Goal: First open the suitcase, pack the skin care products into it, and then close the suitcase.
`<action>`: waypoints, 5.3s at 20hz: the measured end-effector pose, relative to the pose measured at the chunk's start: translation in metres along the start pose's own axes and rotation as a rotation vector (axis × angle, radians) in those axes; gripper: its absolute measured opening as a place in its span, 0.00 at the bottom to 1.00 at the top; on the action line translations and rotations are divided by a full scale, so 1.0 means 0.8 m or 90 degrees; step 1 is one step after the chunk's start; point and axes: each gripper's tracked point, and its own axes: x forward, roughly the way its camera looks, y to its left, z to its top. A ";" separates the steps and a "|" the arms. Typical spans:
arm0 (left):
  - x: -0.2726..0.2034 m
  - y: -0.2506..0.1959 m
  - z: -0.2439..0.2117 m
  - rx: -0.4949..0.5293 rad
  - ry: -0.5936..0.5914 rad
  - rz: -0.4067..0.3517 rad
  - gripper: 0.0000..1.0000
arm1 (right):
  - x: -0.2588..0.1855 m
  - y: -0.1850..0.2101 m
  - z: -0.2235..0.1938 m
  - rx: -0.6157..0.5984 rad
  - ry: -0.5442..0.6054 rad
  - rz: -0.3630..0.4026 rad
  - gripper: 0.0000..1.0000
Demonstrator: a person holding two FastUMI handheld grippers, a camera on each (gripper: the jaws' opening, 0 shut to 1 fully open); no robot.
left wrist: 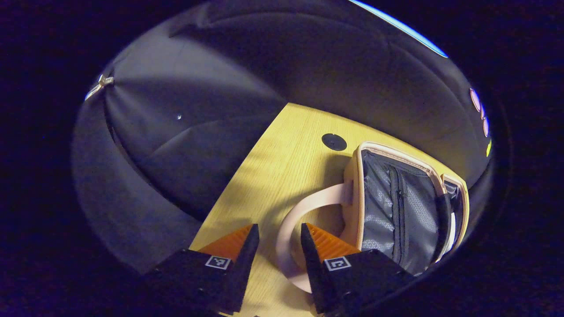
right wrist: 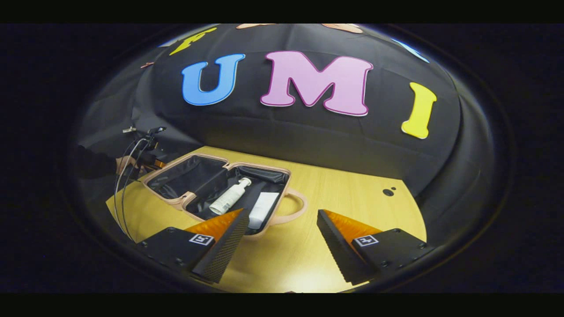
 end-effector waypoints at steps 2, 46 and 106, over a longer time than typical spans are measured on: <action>0.002 -0.006 -0.006 -0.039 0.014 -0.020 0.51 | 0.002 -0.001 0.008 0.008 -0.014 0.000 0.99; -0.203 -0.684 -0.153 0.232 -0.155 -0.266 0.11 | -0.088 -0.235 0.011 0.050 -0.068 -0.077 0.99; -0.615 -0.370 -0.163 0.157 -0.444 -0.233 0.96 | -0.329 -0.109 0.068 0.121 -0.235 -0.182 0.98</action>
